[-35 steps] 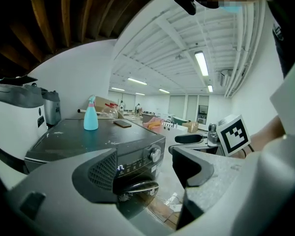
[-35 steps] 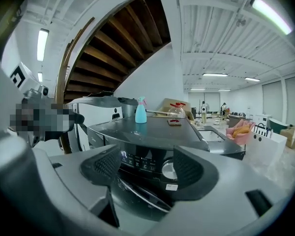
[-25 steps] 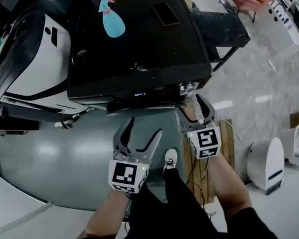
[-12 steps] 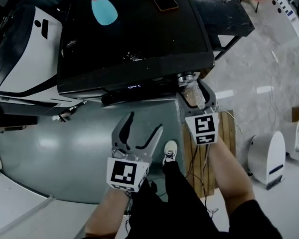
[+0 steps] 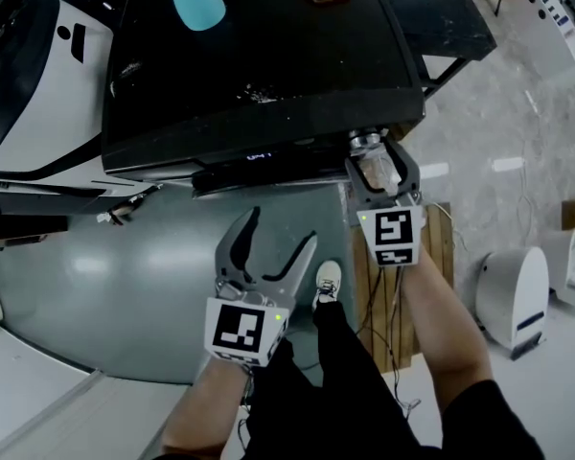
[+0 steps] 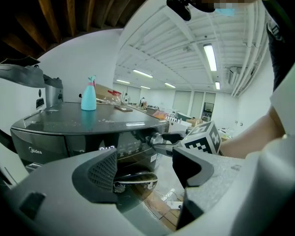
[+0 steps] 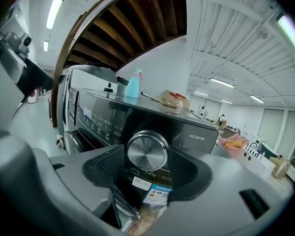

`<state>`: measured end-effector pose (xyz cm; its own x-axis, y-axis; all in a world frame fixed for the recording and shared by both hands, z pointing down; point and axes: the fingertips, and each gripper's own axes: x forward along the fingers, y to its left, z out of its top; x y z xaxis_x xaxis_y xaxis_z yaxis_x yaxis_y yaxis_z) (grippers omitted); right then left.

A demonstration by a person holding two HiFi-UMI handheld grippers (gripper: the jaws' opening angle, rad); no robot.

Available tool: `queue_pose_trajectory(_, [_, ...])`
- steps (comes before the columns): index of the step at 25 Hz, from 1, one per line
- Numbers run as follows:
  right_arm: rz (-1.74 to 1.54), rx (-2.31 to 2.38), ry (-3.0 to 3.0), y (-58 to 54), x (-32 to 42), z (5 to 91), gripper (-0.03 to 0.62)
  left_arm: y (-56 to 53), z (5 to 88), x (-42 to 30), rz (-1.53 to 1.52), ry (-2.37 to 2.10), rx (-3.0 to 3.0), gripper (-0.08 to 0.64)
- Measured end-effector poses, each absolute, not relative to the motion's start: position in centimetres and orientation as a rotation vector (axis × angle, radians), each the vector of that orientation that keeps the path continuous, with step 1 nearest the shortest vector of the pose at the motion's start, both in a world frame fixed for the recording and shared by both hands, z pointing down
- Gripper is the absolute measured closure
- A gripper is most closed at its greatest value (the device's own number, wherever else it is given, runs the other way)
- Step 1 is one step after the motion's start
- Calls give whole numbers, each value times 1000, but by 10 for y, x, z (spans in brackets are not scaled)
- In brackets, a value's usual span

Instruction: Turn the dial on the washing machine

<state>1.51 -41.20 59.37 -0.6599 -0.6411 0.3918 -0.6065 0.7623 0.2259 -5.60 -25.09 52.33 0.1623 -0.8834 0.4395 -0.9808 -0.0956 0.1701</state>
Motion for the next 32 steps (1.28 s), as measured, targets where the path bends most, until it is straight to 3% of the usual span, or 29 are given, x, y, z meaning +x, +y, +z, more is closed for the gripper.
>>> queue_pose_trajectory(8, [-70, 998, -2504, -413, 17, 594, 336, -248, 526, -55, 303, -1753, 2033, 227])
queue_pose_trajectory(21, [422, 1062, -2652, -418, 25, 600, 333, -242, 531, -57, 291, -1756, 2019, 227])
queue_pose_trajectory(32, [195, 1055, -2615, -417, 27, 597, 285, -249, 530, -52, 292, -1749, 2030, 227])
